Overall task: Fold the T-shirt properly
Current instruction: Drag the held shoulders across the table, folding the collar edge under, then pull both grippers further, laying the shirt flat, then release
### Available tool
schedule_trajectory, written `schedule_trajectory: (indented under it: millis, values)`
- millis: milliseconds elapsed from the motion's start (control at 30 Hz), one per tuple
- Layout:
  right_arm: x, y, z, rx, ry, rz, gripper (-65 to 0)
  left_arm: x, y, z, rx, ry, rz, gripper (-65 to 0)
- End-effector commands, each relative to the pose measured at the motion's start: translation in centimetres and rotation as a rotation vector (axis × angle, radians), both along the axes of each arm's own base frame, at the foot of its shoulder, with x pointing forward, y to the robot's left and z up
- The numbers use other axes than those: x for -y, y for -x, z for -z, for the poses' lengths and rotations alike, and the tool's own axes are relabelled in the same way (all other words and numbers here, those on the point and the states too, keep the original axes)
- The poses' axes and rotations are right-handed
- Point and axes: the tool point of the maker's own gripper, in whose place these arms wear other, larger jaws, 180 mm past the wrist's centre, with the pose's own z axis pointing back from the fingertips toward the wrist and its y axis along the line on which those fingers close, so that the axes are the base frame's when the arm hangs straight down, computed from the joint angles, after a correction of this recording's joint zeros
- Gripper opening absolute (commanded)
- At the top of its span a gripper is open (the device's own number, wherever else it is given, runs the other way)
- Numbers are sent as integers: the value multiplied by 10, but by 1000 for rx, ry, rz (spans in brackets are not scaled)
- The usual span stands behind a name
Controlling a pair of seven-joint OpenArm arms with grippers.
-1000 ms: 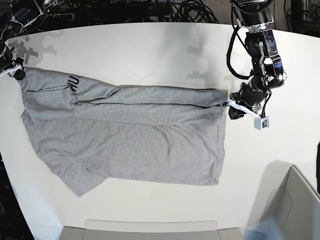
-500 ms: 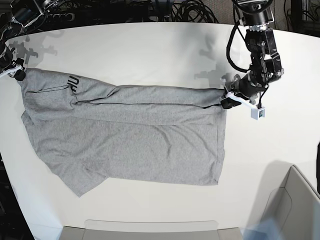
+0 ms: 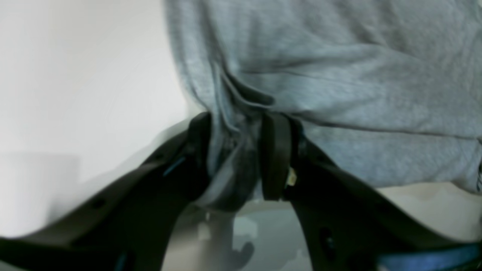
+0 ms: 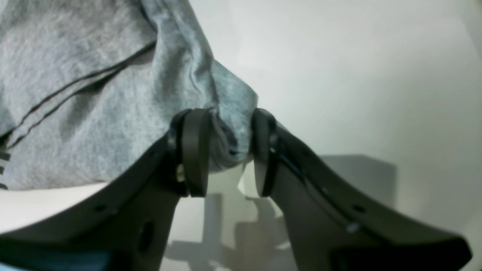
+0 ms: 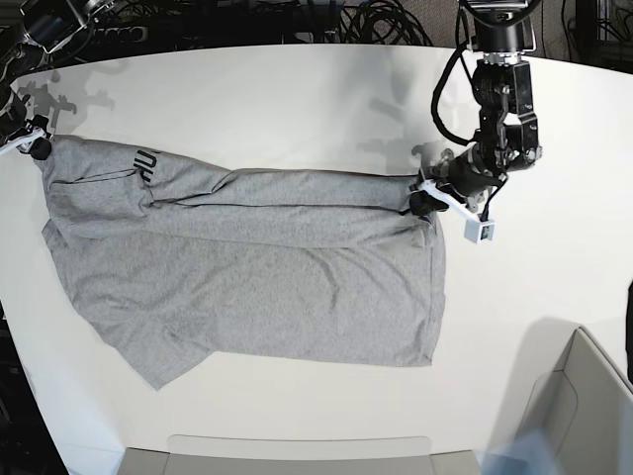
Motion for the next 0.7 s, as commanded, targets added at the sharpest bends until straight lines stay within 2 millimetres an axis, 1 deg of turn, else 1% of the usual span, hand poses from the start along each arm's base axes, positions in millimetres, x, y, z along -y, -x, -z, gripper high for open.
schedule_trajectory:
  millis: [0, 67, 100, 167, 200, 233, 267, 367, 400, 467, 500, 567, 667]
  values:
    - [-1, -5, -3, -19, 22, -41, -455, 1, 2, 1, -18, -17, 20, -439]
    - [-8, -7, 0, -33, 23, -70, -474, 2, 3, 3, -24, -18, 25, -474]
    - [-9, -8, 1, -36, 23, -77, -502, 1, 5, 6, -36, -16, 21, -501]
    - [-11, -9, 3, -52, 32, -88, -579, -2, 9, 14, -64, -13, 14, -564]
    - [-9, -8, 4, -67, 44, -90, -624, -7, 12, 19, -82, -20, 9, -605]
    - [-8, -9, 4, -77, 56, -91, -650, -14, 13, 22, -96, -32, 6, -632]
    - [-6, -11, 4, -89, 71, -92, -650, -20, 11, 23, -101, -42, 2, -650]
    - [-2, -10, 5, -134, 110, -103, -650, -30, 8, 25, -110, -56, -4, -650]
    - [-4, -11, 7, -150, 118, -120, -650, -36, 8, 24, -110, -68, -4, -650]
    - [-12, -15, 8, -170, 139, -173, -650, -39, 8, 22, -104, -77, -2, -650]
    - [-16, -17, 7, -176, 153, -197, -650, -40, 13, 25, -115, -79, -2, -650]
    - [-22, -13, 8, -197, 180, -241, -650, -46, 26, 28, -131, -98, 2, -650]
    - [-34, -15, 5, -193, 207, -281, -650, -53, 40, 29, -137, -112, -3, -650]
